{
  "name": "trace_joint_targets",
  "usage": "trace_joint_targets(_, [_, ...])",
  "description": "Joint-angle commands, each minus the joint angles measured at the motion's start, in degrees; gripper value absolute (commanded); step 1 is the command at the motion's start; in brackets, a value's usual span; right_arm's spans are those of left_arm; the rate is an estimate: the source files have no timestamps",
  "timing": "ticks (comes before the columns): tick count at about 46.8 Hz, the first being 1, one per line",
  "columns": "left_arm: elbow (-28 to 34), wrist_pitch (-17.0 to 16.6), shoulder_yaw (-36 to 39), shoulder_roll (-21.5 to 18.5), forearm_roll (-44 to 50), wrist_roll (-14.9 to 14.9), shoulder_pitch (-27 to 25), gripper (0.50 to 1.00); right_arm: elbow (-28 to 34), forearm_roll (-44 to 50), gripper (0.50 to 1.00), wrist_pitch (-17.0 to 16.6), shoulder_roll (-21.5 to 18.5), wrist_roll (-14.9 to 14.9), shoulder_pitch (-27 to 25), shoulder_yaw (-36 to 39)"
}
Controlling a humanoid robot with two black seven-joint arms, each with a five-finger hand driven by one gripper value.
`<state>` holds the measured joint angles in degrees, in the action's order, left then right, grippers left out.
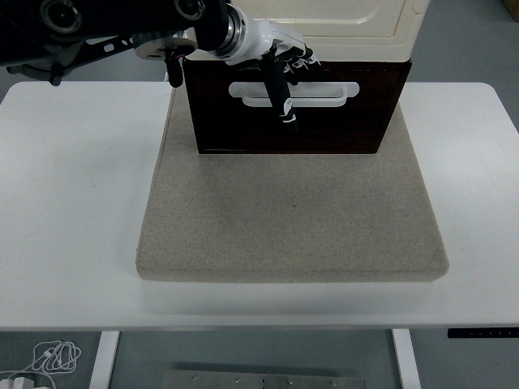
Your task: Open the drawer under the combination cabinet
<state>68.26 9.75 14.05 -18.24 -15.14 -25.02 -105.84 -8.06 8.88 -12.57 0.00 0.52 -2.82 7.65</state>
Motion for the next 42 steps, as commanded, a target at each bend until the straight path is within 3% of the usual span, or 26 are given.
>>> trace_joint_targets(1, [-0.5,0.0,-0.1,0.4,-0.1,0.1,0.7,1.0,0.0,0.0,0.926,0.0,0.0,0.0,0.0,0.0])
trace_joint_targets(42, [-3.6,0.8,0.1,2.5,-0.1,0.1,2.2,1.0,0.0,0.0,0.926,0.0,0.0,0.0,0.0,0.0])
